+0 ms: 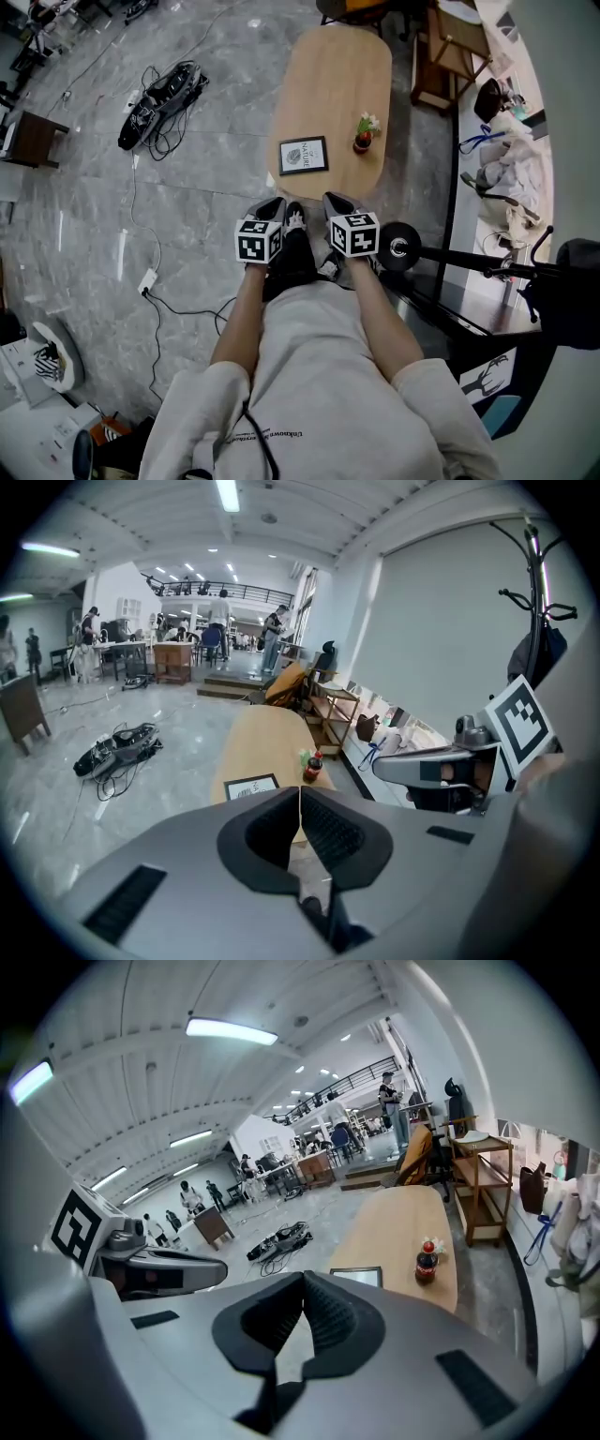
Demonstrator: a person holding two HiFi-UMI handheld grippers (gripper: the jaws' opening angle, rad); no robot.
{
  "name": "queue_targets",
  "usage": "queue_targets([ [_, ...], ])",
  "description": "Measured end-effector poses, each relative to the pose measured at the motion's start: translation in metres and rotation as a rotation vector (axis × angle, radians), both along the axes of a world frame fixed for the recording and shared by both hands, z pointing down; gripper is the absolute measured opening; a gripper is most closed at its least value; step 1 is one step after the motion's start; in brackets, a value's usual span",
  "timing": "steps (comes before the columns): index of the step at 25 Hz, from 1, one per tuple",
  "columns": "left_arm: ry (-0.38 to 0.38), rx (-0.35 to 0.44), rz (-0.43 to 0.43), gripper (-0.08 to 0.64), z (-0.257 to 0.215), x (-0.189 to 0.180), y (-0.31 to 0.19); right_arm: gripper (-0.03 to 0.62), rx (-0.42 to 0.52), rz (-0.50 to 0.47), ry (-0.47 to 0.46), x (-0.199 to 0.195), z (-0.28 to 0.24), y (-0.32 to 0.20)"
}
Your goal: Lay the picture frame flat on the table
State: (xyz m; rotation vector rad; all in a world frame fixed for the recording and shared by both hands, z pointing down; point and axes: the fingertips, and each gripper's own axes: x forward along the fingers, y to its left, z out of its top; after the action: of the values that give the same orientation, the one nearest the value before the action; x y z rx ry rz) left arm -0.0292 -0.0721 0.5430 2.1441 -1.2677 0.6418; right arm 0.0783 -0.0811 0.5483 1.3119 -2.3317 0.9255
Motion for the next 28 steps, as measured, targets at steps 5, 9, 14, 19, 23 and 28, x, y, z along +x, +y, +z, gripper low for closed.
queue_targets([
  [5,0.01,0.004,0.0,0.025,0.0,0.007,-0.001,0.031,-0.001,0.002,0.005,0.007,0.001,0.002],
  [9,0.019,0.012,0.022,0.025,0.0,0.015,0.006,0.031,-0.009,-0.004,0.007,0.009,0.005,0.008],
  [14,0.015,0.031,0.031,0.025,-0.002,0.022,0.002,0.031,-0.014,-0.029,0.023,0.012,0.009,0.011],
  [19,0.023,0.038,0.045,0.025,-0.004,0.031,-0.003,0.031,-0.016,-0.046,0.039,0.016,0.009,0.012],
  [23,0.025,0.037,0.051,0.025,-0.006,0.034,-0.006,0.031,-0.021,-0.053,0.033,0.016,0.008,0.01],
  [28,0.03,0.036,0.043,0.025,-0.005,0.036,-0.005,0.031,-0.037,-0.081,0.034,0.013,0.014,0.014],
])
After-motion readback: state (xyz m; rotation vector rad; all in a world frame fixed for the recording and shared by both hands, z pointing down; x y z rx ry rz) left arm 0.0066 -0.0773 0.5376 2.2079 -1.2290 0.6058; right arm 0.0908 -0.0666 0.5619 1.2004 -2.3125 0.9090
